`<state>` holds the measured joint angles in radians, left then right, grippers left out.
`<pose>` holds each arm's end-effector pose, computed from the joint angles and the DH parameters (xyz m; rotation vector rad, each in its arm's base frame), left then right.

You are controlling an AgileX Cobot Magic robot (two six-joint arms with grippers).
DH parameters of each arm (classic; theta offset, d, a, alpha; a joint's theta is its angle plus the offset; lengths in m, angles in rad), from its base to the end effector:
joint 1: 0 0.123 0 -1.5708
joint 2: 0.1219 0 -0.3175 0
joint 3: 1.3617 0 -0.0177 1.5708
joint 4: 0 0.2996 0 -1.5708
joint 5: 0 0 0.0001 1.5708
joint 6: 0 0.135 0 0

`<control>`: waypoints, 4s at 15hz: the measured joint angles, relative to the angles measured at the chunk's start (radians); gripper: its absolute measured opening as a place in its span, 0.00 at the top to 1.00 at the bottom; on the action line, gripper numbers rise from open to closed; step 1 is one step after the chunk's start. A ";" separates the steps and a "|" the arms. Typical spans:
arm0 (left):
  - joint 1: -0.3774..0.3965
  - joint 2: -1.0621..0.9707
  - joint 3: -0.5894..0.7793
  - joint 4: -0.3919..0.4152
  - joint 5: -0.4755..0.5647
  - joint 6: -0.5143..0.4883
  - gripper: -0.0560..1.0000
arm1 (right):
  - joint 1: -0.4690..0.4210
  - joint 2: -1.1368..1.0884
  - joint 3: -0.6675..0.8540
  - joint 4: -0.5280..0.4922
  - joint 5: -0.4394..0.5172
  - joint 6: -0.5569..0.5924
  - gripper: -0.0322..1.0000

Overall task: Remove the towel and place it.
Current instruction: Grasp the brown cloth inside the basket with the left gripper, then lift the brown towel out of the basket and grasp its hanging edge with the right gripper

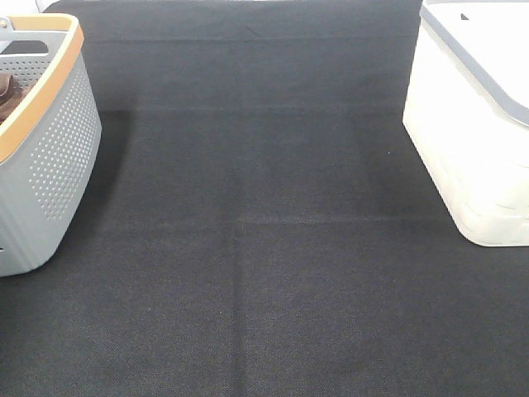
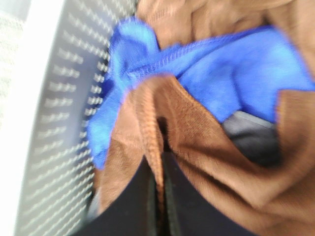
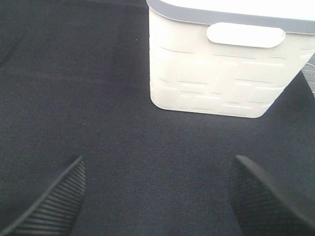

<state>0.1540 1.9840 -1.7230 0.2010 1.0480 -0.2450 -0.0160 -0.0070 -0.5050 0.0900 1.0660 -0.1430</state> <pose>0.4969 0.1008 0.2372 -0.4547 2.7378 0.2444 0.0424 0.0099 0.2825 -0.1342 2.0299 0.0076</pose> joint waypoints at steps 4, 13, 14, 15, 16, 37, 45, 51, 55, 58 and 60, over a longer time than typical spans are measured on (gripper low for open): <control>0.000 -0.112 -0.071 -0.059 0.026 0.029 0.95 | 0.000 0.000 0.000 0.000 0.000 0.000 0.24; -0.030 -0.408 -0.165 -0.769 -0.182 0.284 0.95 | 0.000 0.006 -0.002 0.167 -0.060 0.105 0.24; -0.072 -0.424 -0.165 -0.855 -0.233 0.334 0.95 | 0.000 0.034 -0.008 0.248 -0.097 0.107 0.24; -0.093 -0.428 -0.165 -0.875 -0.257 0.347 0.95 | 0.000 0.062 -0.008 0.295 -0.116 0.106 0.24; -0.157 -0.432 -0.165 -0.897 -0.322 0.369 0.95 | 0.000 0.099 -0.008 0.338 -0.129 0.089 0.24; -0.715 -0.294 -0.165 -0.864 -0.566 0.470 0.95 | 0.467 1.011 -0.314 0.895 -0.368 -0.918 0.31; -0.779 -0.284 -0.165 -0.822 -0.569 0.470 0.95 | 0.711 1.277 -0.314 0.908 -0.810 -0.907 0.31; -0.787 -0.284 -0.180 -0.814 -0.571 0.470 0.95 | 0.711 1.352 -0.314 0.922 -0.873 -0.859 0.31; -0.787 -0.286 -0.242 -0.789 -0.549 0.470 0.95 | 0.711 1.390 -0.314 0.922 -0.889 -0.806 0.31; -0.787 -0.287 -0.248 -0.768 -0.523 0.470 0.95 | 0.711 1.398 -0.314 0.922 -0.926 -0.783 0.31; -0.787 -0.287 -0.249 -0.764 -0.519 0.470 0.95 | 0.711 1.399 -0.314 0.922 -0.957 -0.782 0.31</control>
<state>-0.6330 1.6970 -1.9720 -0.5630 0.5290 0.2250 0.6950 1.3920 -0.8190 1.0120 0.1090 -0.9250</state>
